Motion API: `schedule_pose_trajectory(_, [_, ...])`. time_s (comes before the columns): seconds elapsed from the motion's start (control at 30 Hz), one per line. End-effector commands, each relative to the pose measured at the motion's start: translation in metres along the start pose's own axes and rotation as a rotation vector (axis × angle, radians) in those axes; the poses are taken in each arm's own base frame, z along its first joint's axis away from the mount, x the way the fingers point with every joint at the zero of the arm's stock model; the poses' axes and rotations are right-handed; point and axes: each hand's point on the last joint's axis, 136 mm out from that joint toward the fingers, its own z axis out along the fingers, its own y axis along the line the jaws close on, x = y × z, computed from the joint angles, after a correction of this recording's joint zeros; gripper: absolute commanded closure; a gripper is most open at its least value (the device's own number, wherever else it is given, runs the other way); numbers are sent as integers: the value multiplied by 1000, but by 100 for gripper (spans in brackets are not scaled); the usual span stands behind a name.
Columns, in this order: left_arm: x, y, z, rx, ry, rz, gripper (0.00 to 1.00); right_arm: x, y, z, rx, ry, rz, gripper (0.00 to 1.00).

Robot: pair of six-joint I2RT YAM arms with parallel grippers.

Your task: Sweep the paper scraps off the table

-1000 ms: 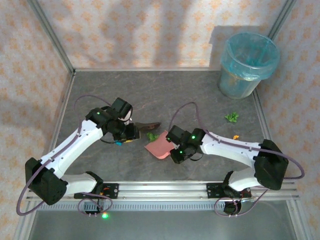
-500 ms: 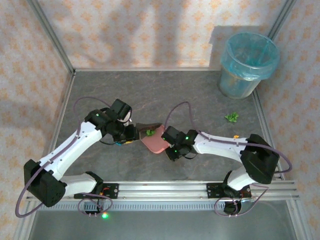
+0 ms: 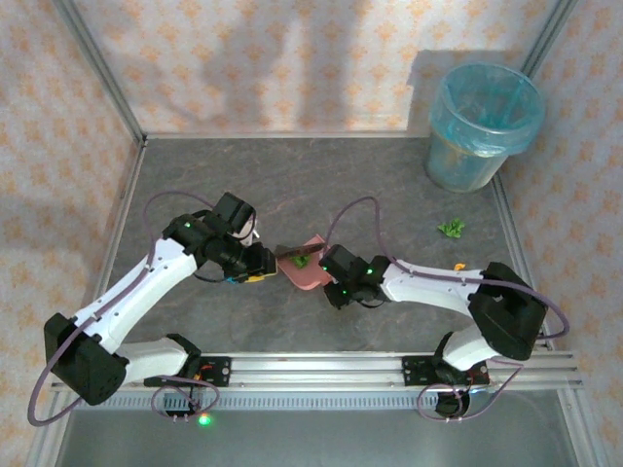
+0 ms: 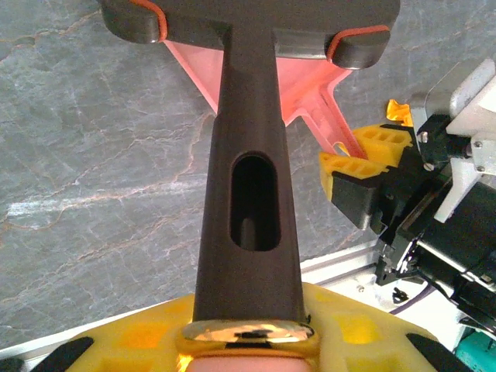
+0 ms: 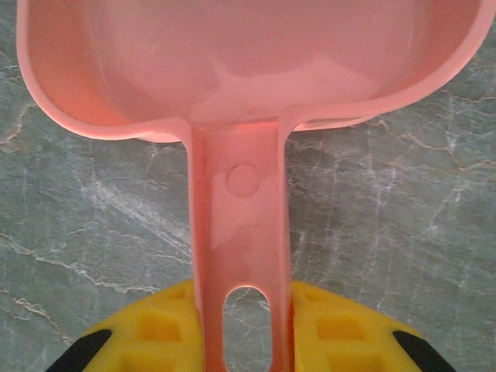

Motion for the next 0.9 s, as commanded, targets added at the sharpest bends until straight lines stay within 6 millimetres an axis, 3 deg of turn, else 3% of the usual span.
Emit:
schedule_pose_trajectory(0.0, [3, -11, -13, 39, -15, 3, 100, 3, -10, 0, 33, -19, -20, 100])
schedule_pose_trajectory(0.23, [-15, 1, -43, -35, -136, -29, 100, 9, -5, 3, -5, -14, -59, 100])
schedule_pose_trajectory(0.43, [-25, 34, -90, -168, -284, -88, 100, 10, 8, 0, -58, -6, -114, 100])
schedule_pose_trajectory(0.6, [-11, 58, -112, -285, -308, -110, 100, 15, 31, -2, -114, 21, -230, 100])
schedule_pose_trajectory(0.87, [18, 100, -111, -431, -266, -164, 100, 17, 46, -4, -130, 74, -289, 100])
